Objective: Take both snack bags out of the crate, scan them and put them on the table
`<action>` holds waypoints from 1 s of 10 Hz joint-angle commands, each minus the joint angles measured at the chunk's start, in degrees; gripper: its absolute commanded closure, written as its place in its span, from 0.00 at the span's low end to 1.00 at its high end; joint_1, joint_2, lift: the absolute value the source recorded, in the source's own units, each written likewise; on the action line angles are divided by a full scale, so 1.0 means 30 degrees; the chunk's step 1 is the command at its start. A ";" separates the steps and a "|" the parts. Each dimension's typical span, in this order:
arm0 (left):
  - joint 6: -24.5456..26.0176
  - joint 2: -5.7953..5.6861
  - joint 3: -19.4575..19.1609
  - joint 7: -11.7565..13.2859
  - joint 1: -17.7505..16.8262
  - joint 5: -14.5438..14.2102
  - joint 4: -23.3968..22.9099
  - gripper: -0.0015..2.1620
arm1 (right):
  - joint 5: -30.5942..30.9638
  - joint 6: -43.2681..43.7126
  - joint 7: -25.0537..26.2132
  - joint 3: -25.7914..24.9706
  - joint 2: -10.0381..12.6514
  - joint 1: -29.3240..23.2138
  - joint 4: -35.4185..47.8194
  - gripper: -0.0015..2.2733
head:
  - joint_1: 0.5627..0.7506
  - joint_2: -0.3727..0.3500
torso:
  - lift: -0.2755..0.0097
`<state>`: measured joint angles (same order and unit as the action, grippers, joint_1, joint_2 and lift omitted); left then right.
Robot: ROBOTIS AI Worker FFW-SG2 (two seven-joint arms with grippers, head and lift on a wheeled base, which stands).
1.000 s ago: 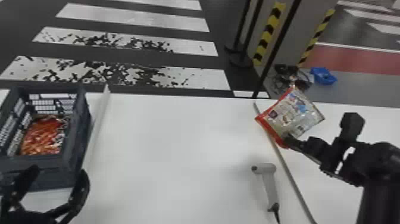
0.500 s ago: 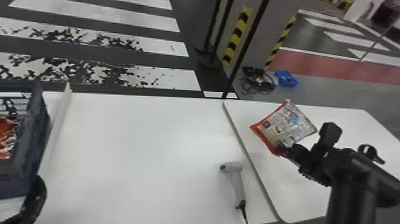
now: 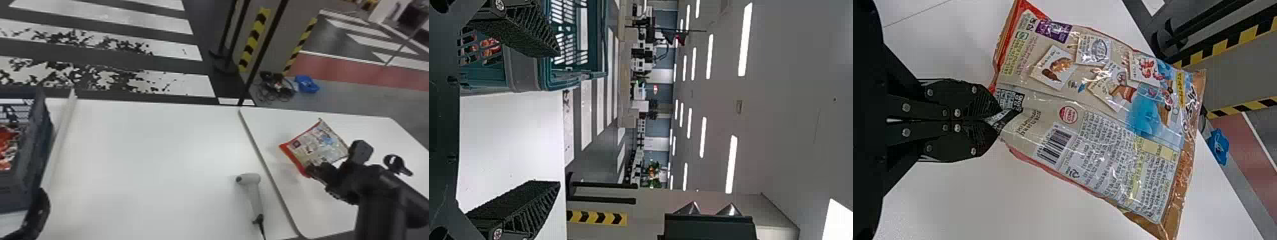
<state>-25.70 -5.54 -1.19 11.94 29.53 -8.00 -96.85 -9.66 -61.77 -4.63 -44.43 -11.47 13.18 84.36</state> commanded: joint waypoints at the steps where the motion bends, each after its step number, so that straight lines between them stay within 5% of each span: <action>1: 0.0000 0.0000 -0.0015 0.0003 0.0001 0.0000 0.0000 0.04 | -0.0120 0.0094 0.0049 -0.0190 -0.0014 0.0001 -0.0054 0.71 | 0.70 0.03 | 0.64; 2: 0.0000 0.0000 -0.0015 0.0003 0.0001 0.0000 0.0000 0.04 | -0.0120 0.0446 0.0254 -0.0219 -0.0014 0.0001 -0.0024 0.14 | 0.70 0.03 | 0.64; 3: -0.0059 0.0000 -0.0015 0.0003 0.0030 0.0000 0.0000 0.04 | -0.0091 0.0446 0.0518 -0.0219 -0.0014 -0.0028 0.0034 0.00 | 0.70 0.03 | 0.64; 10: 0.0000 0.0000 -0.0103 0.0003 0.0118 0.0029 -0.0205 0.04 | -0.0062 0.2496 0.1075 0.0455 0.0074 -0.1171 0.2114 0.03 | 0.70 0.03 | 0.64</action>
<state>-25.70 -5.54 -1.49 11.95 29.85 -7.91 -97.44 -9.83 -54.57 -1.40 -43.52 -11.30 10.12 89.63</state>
